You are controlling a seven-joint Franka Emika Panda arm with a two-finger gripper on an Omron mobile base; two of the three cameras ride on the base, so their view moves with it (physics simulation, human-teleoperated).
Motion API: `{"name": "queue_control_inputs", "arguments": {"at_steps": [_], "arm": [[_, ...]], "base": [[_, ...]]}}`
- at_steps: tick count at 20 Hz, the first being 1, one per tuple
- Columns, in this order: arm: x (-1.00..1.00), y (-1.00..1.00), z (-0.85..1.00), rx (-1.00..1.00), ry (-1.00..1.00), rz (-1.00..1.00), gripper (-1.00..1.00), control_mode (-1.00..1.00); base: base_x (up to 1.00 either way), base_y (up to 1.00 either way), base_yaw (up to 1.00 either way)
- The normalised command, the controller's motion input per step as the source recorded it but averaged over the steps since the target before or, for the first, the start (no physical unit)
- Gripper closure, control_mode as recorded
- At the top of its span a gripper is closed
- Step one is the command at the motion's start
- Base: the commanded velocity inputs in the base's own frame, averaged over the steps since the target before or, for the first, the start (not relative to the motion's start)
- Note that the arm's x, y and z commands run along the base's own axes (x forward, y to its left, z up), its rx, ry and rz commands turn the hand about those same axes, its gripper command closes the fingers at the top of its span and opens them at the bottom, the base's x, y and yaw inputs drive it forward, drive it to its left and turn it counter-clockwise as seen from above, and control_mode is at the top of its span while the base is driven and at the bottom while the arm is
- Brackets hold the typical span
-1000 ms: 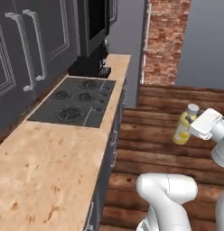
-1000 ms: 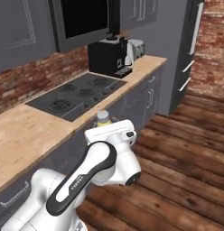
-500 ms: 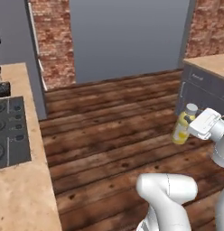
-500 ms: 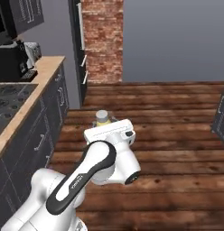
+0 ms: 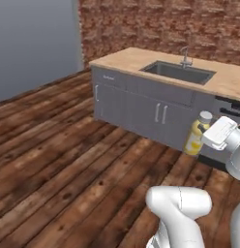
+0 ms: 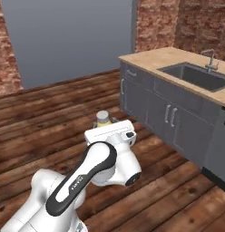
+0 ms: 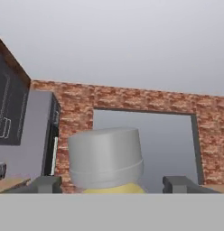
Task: Move the drinks to the dining counter.
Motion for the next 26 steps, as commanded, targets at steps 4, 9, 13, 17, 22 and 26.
{"name": "queue_control_inputs", "arguments": {"at_steps": [4, 9, 13, 17, 22, 26], "arm": [[0.00, 0.00, 0.00, 0.00, 0.00, 0.00, 1.00, 1.00], [0.00, 0.00, 0.00, 0.00, 0.00, 0.00, 1.00, 1.00], [0.00, 0.00, 0.00, 0.00, 0.00, 0.00, 1.00, 1.00], [0.00, 0.00, 0.00, 0.00, 0.00, 0.00, 1.00, 1.00], [0.00, 0.00, 0.00, 0.00, 0.00, 0.00, 1.00, 1.00], [0.00, 0.00, 0.00, 0.00, 0.00, 0.00, 1.00, 1.00]], "base": [[0.03, -0.41, -0.79], [0.18, -0.62, -0.68], [0.61, -0.01, -0.46], [0.81, 0.20, -0.41], [0.81, 0.26, -0.35], [0.24, 0.85, -0.26]]}}
